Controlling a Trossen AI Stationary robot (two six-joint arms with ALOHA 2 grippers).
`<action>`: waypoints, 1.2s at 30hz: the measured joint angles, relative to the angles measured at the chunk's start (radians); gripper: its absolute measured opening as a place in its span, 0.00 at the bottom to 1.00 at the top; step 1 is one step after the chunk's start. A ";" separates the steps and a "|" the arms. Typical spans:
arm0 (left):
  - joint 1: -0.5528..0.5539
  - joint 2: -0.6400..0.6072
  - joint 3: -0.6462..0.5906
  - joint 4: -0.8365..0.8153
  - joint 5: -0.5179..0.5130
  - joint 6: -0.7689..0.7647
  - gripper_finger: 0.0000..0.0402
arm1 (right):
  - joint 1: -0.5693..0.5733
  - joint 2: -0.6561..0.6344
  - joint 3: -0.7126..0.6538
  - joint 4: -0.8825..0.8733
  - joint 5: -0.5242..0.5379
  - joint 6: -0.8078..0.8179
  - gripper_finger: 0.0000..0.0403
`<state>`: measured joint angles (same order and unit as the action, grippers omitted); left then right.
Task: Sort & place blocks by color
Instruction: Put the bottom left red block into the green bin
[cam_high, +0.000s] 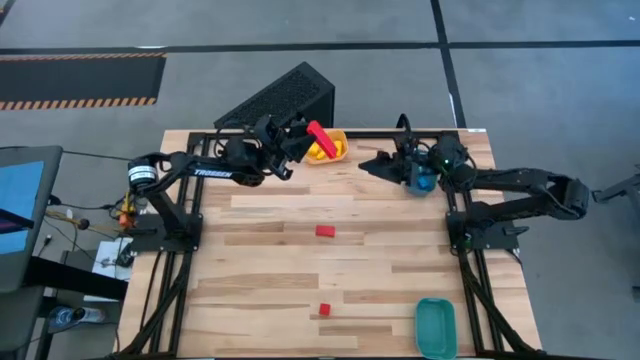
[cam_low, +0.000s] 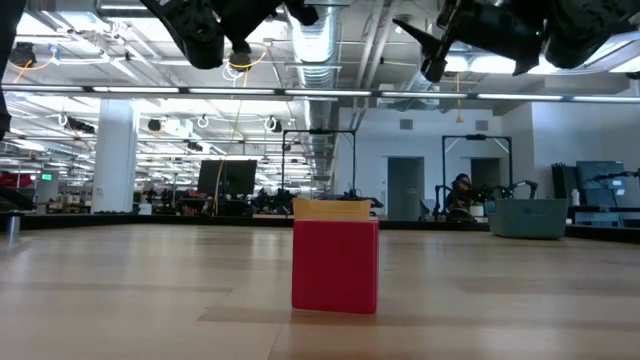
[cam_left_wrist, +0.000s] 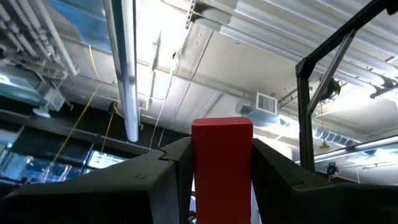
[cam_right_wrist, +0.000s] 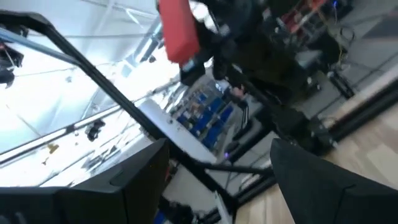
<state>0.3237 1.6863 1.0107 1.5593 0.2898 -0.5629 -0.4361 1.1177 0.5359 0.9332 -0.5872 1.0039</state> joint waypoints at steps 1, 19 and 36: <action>0.000 0.000 0.004 0.000 -0.006 0.009 0.25 | -0.015 0.001 0.001 -0.005 -0.025 0.007 0.75; -0.026 0.001 0.006 -0.262 -0.547 -0.128 0.25 | -0.052 -0.001 0.007 -0.020 0.069 -0.068 0.75; -0.029 0.002 0.006 -0.588 -0.468 -0.453 0.25 | -0.099 0.000 0.114 -0.375 0.141 -0.325 0.79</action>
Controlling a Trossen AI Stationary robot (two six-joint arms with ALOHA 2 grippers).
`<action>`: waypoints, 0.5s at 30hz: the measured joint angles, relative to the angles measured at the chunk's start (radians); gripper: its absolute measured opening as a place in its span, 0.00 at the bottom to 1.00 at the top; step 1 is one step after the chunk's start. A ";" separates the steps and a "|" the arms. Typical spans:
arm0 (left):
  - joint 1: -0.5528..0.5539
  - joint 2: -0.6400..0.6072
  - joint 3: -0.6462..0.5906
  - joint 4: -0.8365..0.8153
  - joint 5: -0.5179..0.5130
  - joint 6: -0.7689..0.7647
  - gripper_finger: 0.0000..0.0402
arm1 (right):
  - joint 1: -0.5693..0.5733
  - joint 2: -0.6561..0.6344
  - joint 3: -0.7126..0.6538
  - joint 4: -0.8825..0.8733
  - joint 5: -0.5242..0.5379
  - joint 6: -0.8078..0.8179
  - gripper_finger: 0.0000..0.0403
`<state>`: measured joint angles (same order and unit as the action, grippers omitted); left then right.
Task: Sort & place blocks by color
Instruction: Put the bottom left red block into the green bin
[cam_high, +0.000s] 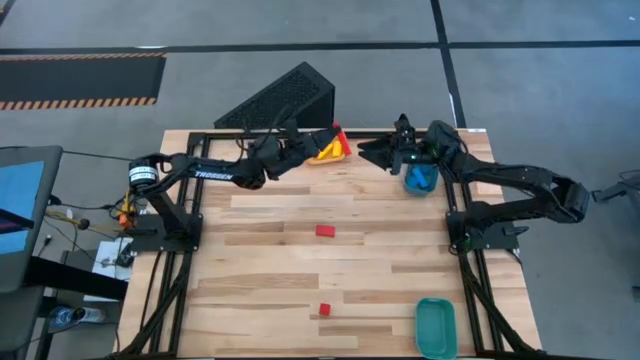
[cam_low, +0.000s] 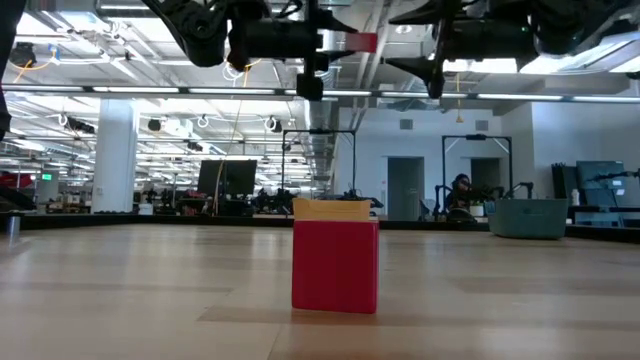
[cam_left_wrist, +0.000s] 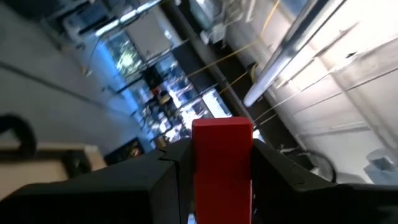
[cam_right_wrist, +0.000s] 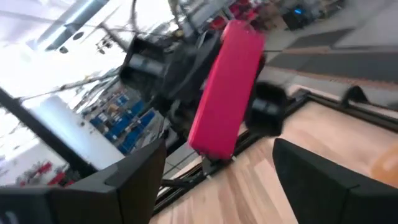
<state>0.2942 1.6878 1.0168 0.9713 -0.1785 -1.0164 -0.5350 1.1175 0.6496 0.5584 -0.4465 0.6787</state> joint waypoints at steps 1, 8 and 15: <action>-0.002 0.000 0.000 -0.025 0.005 -0.014 0.25 | -0.008 0.000 0.009 -0.022 0.000 0.017 0.80; -0.026 0.000 0.000 -0.078 0.010 0.029 0.25 | -0.047 0.080 0.021 -0.039 -0.130 0.241 0.86; -0.048 0.000 0.000 -0.165 0.024 0.071 0.25 | 0.008 0.175 0.021 0.099 -0.161 0.272 0.83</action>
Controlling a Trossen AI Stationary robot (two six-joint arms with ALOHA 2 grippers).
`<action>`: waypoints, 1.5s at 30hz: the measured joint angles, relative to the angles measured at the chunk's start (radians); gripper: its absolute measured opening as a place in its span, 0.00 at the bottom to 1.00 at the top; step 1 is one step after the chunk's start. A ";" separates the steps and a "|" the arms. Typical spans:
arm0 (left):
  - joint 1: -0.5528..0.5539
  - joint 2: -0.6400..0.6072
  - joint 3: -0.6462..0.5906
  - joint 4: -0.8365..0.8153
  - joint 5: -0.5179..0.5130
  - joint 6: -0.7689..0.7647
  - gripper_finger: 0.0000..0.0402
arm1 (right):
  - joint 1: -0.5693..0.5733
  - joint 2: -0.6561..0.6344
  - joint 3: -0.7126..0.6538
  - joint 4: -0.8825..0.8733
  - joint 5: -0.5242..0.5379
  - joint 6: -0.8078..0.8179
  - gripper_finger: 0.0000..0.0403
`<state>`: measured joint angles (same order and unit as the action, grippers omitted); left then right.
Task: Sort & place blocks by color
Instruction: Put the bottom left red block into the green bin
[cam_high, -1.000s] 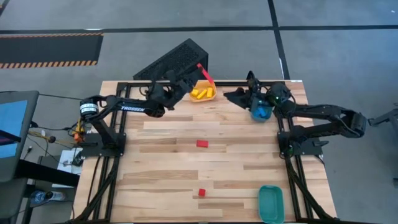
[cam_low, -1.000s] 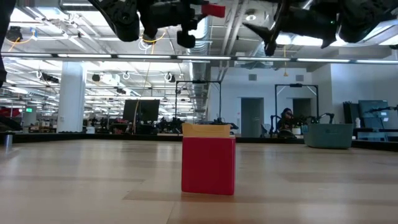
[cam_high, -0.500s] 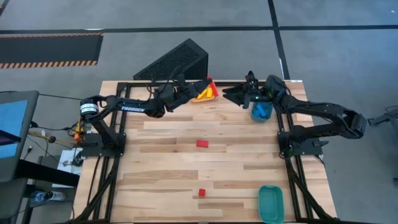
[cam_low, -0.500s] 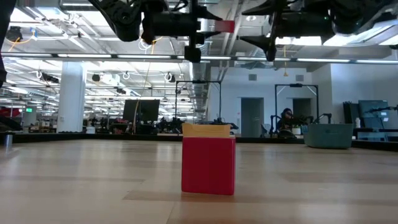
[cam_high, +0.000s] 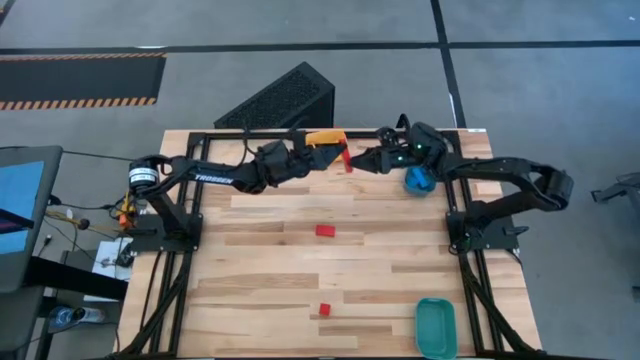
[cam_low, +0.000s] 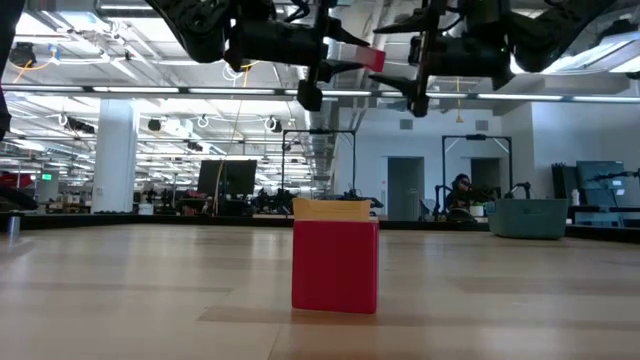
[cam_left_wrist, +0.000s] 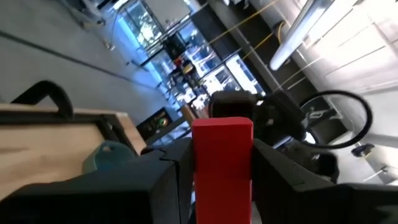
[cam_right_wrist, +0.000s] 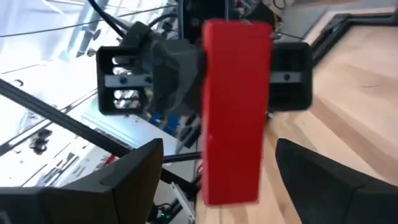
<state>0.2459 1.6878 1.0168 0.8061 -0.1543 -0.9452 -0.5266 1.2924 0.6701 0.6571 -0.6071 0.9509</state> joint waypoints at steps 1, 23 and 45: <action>-0.004 0.000 0.000 -0.008 0.003 -0.005 0.25 | 0.008 0.004 0.000 0.010 0.000 0.007 0.81; -0.031 -0.002 -0.001 -0.067 0.217 -0.096 0.42 | 0.172 -0.056 0.000 -0.173 0.142 0.052 0.29; -0.047 -0.002 0.000 -0.305 0.598 0.380 0.62 | 1.056 -0.296 0.000 -1.233 0.611 0.735 0.29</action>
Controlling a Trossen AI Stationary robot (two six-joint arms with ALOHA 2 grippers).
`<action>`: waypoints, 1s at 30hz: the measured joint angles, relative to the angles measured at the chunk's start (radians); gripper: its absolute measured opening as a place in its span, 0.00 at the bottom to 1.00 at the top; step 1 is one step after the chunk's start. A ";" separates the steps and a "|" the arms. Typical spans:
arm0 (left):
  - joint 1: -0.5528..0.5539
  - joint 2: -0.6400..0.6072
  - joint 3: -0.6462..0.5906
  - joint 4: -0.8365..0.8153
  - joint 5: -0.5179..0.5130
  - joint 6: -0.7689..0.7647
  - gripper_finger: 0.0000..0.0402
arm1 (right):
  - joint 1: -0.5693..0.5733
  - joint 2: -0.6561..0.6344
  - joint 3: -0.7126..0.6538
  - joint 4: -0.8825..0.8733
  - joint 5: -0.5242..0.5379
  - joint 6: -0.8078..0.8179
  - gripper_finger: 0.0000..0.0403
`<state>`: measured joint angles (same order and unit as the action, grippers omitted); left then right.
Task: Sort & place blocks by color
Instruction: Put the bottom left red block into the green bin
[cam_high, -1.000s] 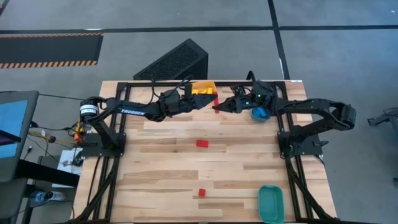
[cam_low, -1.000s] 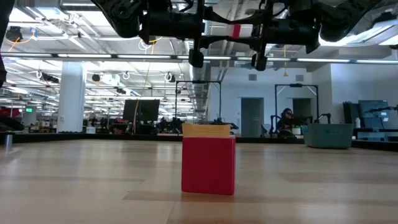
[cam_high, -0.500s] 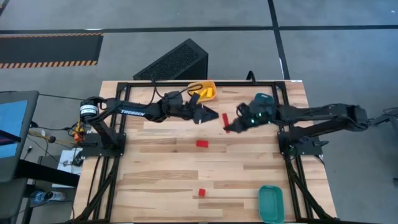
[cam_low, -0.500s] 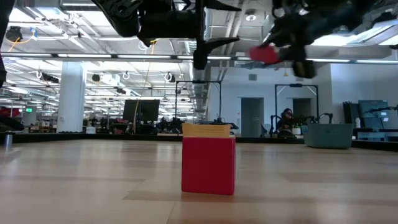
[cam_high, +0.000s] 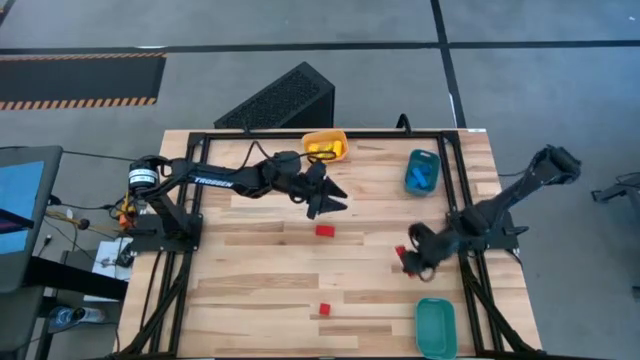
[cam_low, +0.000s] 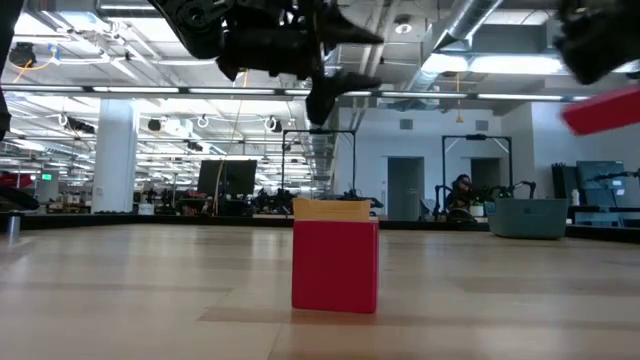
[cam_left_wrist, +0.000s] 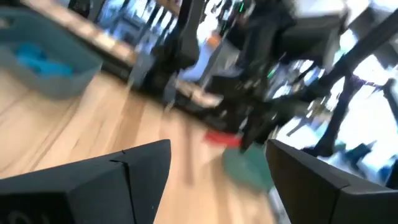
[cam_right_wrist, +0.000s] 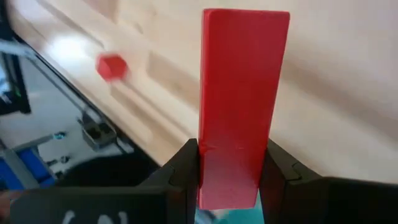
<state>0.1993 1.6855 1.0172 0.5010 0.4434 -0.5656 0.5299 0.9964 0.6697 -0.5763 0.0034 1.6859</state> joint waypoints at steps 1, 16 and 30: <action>0.000 0.000 0.000 -0.038 0.009 0.028 0.61 | 0.044 0.007 0.000 0.001 0.001 0.051 0.29; -0.019 0.001 -0.001 -0.446 -0.032 0.393 0.61 | 0.525 0.271 0.124 0.082 -0.076 0.518 0.29; -0.016 0.001 -0.001 -0.442 -0.049 0.433 0.61 | 0.544 0.494 0.124 0.318 -0.164 0.560 0.30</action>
<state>0.1833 1.6863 1.0164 0.0586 0.3941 -0.1321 1.0743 1.4903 0.7937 -0.2581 -0.1604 2.2459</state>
